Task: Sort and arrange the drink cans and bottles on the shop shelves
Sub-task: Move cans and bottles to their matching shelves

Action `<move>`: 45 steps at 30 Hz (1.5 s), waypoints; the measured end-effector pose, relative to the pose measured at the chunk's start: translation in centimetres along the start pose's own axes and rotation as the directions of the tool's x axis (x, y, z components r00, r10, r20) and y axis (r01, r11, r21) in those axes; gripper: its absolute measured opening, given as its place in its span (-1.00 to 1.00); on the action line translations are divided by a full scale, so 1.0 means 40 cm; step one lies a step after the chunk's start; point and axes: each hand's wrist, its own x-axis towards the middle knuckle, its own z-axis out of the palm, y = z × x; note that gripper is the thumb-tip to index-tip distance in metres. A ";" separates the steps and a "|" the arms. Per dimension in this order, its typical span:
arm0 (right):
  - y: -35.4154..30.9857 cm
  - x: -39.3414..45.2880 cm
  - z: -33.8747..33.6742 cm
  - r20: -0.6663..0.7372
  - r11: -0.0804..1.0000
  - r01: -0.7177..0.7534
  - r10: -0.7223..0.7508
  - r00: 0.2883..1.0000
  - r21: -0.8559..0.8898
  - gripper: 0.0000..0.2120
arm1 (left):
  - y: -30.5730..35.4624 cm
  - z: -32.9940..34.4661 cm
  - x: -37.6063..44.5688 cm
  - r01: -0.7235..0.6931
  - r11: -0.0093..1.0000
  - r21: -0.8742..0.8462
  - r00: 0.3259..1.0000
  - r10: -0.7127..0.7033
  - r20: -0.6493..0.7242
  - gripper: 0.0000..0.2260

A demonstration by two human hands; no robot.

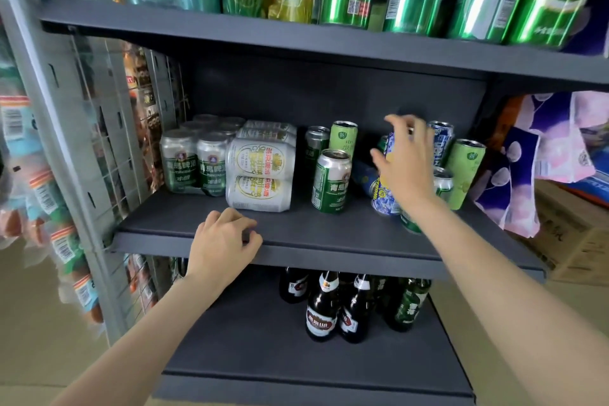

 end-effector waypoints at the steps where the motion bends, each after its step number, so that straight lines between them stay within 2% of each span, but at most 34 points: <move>1: 0.025 0.032 -0.013 0.044 0.997 -0.052 0.054 0.998 -0.054 -0.44 | 0.017 0.001 0.009 -0.024 1.000 0.000 1.000 0.024 0.004 -0.72; 2: 0.048 0.062 -0.022 0.155 0.988 -0.093 0.112 0.981 -0.125 -0.40 | 0.037 0.001 0.017 -0.042 0.999 -0.016 0.999 0.042 0.003 -0.68; 4: 0.081 0.097 -0.028 0.406 0.964 -0.088 0.188 0.895 -0.252 -0.32 | 0.076 -0.001 0.032 -0.046 0.996 -0.074 0.999 0.047 0.012 -0.69; 5: 0.087 0.105 -0.028 0.471 0.964 -0.083 0.196 0.860 -0.252 -0.32 | 0.091 -0.003 0.038 -0.045 0.993 -0.110 0.999 0.048 0.017 -0.70; 8: 0.078 0.112 -0.033 0.457 0.983 -0.167 0.183 0.870 -0.076 -0.38 | 0.113 -0.006 0.048 -0.064 0.976 -0.207 0.998 0.068 0.012 -0.68; 14: 0.018 0.069 -0.112 0.431 0.971 -0.106 0.004 0.902 0.213 -0.30 | 0.136 -0.004 0.048 -0.033 0.920 -0.390 0.986 0.094 0.137 -0.53; 17: -0.043 0.040 -0.163 0.493 0.932 -0.127 -0.061 0.868 0.339 -0.30 | 0.172 0.002 0.060 0.085 0.787 -0.612 0.952 0.117 0.282 -0.36; 20: -0.105 0.008 -0.164 0.526 0.874 -0.128 -0.160 0.835 0.469 -0.33 | 0.210 0.007 0.069 0.152 0.673 -0.724 0.916 0.179 0.358 -0.21; 24: -0.148 -0.017 -0.111 0.534 0.833 -0.118 -0.231 0.813 0.540 -0.41 | 0.207 -0.002 0.076 0.167 0.656 -0.736 0.950 0.092 0.297 -0.36; 26: -0.136 -0.007 -0.093 0.536 0.756 -0.210 -0.213 0.817 0.619 -0.56 | 0.184 -0.019 0.078 0.182 0.669 -0.721 0.960 0.036 0.276 -0.39; 28: -0.096 0.010 -0.082 0.533 0.671 -0.362 -0.059 0.844 0.647 -0.76 | 0.156 -0.031 0.081 0.216 0.666 -0.714 0.963 -0.023 0.270 -0.35; 30: -0.041 0.019 -0.060 0.450 0.725 -0.417 0.164 0.878 0.549 -0.85 | 0.129 -0.036 0.085 0.229 0.674 -0.702 0.966 -0.069 0.250 -0.29; 32: 0.007 0.016 -0.018 0.351 0.809 -0.435 0.305 0.885 0.395 -0.84 | 0.116 -0.036 0.090 0.243 0.695 -0.677 0.964 -0.094 0.249 -0.23; 36: 0.038 0.000 0.096 0.457 0.922 -0.379 0.306 0.835 0.075 -0.63 | 0.117 -0.034 0.100 0.197 0.707 -0.679 0.971 -0.046 0.235 -0.43; 39: 0.053 0.006 0.182 0.477 0.960 -0.257 0.278 0.834 -0.109 -0.50 | 0.117 -0.025 0.107 0.180 0.707 -0.684 0.975 -0.035 0.220 -0.36; 43: 0.082 0.025 0.257 0.485 0.917 -0.138 0.321 0.813 -0.375 -0.50 | 0.109 -0.007 0.116 0.155 0.706 -0.691 0.979 -0.015 0.205 -0.34; 45: 0.076 0.027 0.268 0.510 0.883 -0.051 0.316 0.800 -0.467 -0.37 | 0.097 0.002 0.114 0.171 0.699 -0.694 0.975 -0.016 0.224 -0.30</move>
